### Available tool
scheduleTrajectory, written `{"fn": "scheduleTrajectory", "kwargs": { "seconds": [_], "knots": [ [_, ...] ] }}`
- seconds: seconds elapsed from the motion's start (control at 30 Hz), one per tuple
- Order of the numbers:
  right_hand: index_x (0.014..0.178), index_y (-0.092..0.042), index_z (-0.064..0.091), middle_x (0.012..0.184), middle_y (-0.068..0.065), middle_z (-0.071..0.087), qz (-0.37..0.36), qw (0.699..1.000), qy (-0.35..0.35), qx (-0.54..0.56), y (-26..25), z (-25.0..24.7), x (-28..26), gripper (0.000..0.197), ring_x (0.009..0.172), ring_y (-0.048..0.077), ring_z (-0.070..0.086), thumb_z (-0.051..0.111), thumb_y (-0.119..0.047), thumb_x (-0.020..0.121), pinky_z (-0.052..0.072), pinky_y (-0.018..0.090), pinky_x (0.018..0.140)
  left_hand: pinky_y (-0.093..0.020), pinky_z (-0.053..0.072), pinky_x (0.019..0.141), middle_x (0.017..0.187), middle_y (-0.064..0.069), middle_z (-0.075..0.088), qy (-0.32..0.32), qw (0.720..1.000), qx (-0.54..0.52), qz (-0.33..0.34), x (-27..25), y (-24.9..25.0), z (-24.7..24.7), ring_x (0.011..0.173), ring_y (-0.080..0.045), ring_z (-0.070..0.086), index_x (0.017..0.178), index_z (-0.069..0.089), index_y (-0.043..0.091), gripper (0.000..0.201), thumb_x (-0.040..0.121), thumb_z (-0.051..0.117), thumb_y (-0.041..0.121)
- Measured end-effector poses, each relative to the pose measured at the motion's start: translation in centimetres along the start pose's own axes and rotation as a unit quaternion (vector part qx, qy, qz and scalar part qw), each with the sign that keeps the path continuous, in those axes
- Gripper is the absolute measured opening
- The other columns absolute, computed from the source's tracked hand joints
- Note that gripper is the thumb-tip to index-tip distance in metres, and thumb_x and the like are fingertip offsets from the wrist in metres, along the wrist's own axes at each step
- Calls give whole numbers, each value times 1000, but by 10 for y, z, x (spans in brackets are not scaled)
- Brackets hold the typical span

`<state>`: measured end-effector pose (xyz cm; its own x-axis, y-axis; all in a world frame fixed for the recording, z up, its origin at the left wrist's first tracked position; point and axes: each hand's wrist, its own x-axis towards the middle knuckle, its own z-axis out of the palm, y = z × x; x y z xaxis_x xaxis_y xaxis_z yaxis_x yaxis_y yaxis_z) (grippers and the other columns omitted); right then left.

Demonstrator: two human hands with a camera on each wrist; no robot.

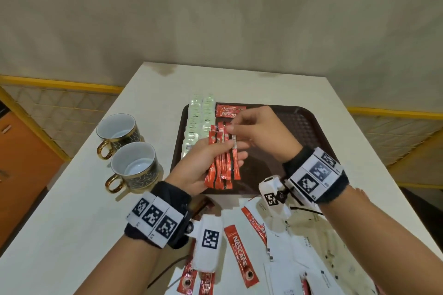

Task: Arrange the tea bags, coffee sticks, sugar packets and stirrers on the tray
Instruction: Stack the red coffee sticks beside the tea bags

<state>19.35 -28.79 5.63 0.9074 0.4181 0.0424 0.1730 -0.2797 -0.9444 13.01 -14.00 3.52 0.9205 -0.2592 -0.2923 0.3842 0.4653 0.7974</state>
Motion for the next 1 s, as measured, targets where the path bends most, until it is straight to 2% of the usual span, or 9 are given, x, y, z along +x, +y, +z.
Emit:
{"fn": "scheduleTrajectory", "kwargs": {
  "seconds": [0.13,0.2,0.27,0.4,0.5,0.6,0.77,0.87,1.0],
  "knots": [
    [77,0,68,60,-8,65,-2,1000,5,-15,-10,-4,-12,14,54,-1,58,67,-8,88,43,13,53,-30,59,82,109,-14,73,-2,997,78,17,-7,-3,-1,94,-21,72,123,59,5,28,96,56,9],
    [74,-7,69,60,-7,63,-4,999,10,-43,-13,-8,-14,16,53,4,53,68,-14,88,39,15,48,-29,58,81,108,-13,74,1,994,104,30,-10,-3,-1,94,-20,72,120,62,5,26,95,57,11],
    [68,-14,68,63,1,60,-2,998,22,-55,-13,-11,-14,20,54,12,47,69,-18,88,37,19,47,-27,57,80,106,-10,74,0,992,120,38,-13,-1,-1,93,-18,72,118,63,7,25,95,57,14],
    [70,-9,65,68,9,59,2,998,54,-33,-7,-5,-13,21,53,6,45,68,-17,89,37,13,47,-25,56,77,104,-7,75,19,987,149,50,-14,2,-3,94,-17,73,119,62,10,25,95,58,17],
    [74,-3,67,65,3,60,-2,996,73,-59,-2,-4,-11,21,52,2,46,68,-18,89,38,12,50,-23,54,73,103,-6,76,24,985,162,49,-15,2,-7,87,-14,73,122,60,10,28,96,58,20],
    [71,-10,68,54,-11,56,-5,993,84,-88,-7,-10,-9,19,46,-2,46,69,-18,89,36,10,48,-20,54,67,100,-5,76,26,985,162,48,-16,1,-10,81,-10,72,122,60,11,29,95,58,22],
    [75,-12,65,63,-8,59,-64,985,121,-106,-11,2,-10,22,53,-2,50,62,-23,94,39,16,56,-20,54,65,98,-5,75,34,987,144,64,-13,3,-13,78,-10,71,125,58,10,33,96,58,23],
    [89,-8,67,65,0,58,-32,994,90,-53,-14,6,-13,25,46,0,47,61,-32,94,35,12,48,-22,54,67,96,-6,74,31,984,159,71,-12,3,-17,78,-11,70,125,59,9,33,95,57,25],
    [82,3,65,54,1,55,29,1000,1,-1,-19,-5,-18,21,38,2,39,67,-16,90,28,13,38,-25,56,71,91,-4,72,5,989,139,46,-11,0,-17,77,-11,67,117,63,11,27,96,56,26]
  ]
}}
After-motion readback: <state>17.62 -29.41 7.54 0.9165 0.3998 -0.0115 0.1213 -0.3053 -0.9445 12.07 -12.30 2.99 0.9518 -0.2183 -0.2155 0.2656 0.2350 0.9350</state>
